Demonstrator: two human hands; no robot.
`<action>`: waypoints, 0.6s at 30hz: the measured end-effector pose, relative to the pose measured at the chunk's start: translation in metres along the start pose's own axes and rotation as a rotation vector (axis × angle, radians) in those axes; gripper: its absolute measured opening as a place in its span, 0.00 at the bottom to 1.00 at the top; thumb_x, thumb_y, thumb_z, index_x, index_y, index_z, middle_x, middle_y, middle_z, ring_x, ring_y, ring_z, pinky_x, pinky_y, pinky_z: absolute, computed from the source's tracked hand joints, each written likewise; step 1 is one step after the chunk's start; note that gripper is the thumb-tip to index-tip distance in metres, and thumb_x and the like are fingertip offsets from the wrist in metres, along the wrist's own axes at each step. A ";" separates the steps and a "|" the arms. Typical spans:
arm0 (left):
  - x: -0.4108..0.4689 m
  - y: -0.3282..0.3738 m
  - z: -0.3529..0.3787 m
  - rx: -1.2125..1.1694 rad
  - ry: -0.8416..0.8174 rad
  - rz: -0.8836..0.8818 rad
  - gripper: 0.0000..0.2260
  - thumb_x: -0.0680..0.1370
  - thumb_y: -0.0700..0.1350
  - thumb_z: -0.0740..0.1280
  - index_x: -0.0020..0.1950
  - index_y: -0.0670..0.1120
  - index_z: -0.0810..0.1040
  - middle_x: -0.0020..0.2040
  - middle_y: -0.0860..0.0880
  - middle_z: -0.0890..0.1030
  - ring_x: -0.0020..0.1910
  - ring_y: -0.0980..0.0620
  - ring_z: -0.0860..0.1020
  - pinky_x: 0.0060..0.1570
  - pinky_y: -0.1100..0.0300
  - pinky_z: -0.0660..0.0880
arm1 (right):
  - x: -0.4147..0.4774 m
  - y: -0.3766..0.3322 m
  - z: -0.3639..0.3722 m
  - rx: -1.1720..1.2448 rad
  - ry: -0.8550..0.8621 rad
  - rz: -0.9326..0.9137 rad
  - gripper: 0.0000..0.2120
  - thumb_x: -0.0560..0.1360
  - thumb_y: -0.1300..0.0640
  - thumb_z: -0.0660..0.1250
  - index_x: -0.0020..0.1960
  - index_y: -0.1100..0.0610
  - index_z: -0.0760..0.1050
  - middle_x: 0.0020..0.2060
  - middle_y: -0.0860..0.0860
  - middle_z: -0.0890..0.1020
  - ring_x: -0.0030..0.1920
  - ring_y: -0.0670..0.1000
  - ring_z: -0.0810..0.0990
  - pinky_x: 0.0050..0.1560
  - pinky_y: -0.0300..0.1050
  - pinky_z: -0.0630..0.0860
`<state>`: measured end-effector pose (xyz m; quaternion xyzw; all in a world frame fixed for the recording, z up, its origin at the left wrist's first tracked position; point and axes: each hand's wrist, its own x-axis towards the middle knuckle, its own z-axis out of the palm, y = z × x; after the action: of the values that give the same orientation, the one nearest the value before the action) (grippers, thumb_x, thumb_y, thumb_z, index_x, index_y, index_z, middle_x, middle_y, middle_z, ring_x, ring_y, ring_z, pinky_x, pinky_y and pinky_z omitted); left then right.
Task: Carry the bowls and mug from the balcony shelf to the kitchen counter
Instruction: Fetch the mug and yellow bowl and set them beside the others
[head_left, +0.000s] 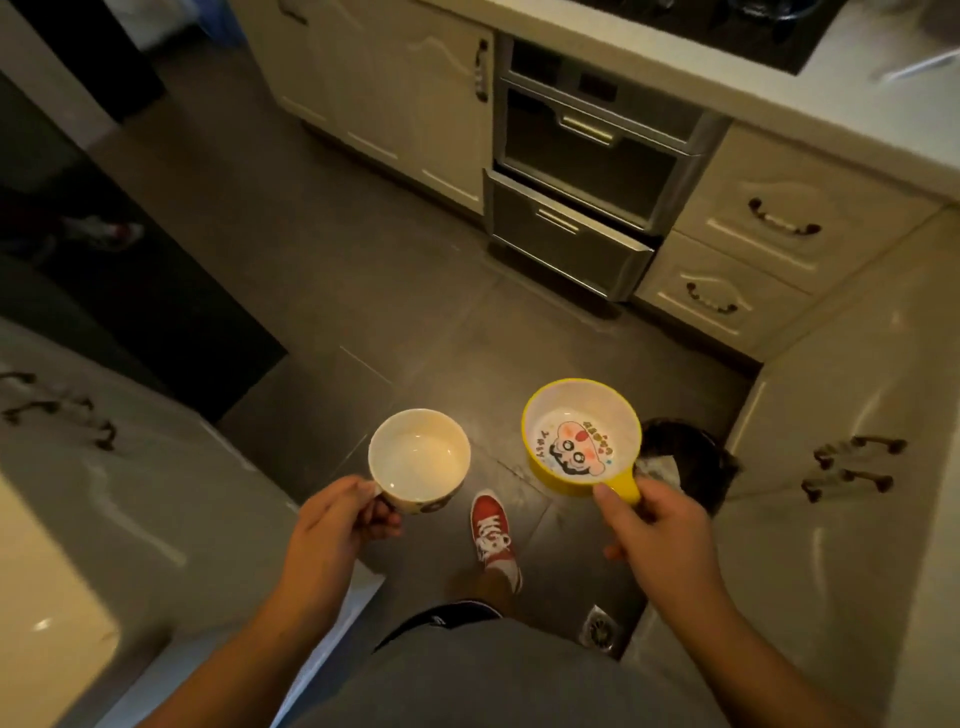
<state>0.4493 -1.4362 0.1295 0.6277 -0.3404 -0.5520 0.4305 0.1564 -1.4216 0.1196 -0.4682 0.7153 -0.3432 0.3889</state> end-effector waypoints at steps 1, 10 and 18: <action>0.018 0.003 0.003 -0.007 0.013 0.003 0.23 0.81 0.38 0.56 0.27 0.49 0.77 0.31 0.44 0.81 0.34 0.46 0.80 0.40 0.53 0.79 | 0.020 -0.005 0.003 -0.012 -0.017 -0.017 0.08 0.72 0.46 0.69 0.36 0.48 0.77 0.31 0.49 0.82 0.26 0.48 0.81 0.24 0.37 0.76; 0.173 0.061 0.035 -0.017 0.015 -0.032 0.19 0.77 0.44 0.60 0.26 0.50 0.76 0.30 0.46 0.80 0.33 0.48 0.81 0.36 0.59 0.80 | 0.163 -0.046 -0.014 -0.057 -0.006 -0.005 0.14 0.73 0.54 0.72 0.31 0.55 0.75 0.24 0.59 0.79 0.23 0.54 0.78 0.24 0.40 0.75; 0.301 0.116 0.088 -0.095 -0.024 -0.018 0.22 0.79 0.39 0.57 0.25 0.50 0.74 0.28 0.47 0.79 0.32 0.48 0.80 0.37 0.54 0.80 | 0.286 -0.061 -0.031 -0.049 -0.020 0.009 0.15 0.74 0.55 0.72 0.31 0.57 0.74 0.24 0.55 0.76 0.23 0.51 0.77 0.27 0.40 0.73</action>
<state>0.4163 -1.7682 0.1139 0.6031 -0.3132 -0.5789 0.4507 0.0797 -1.7056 0.1191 -0.4778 0.7217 -0.3191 0.3860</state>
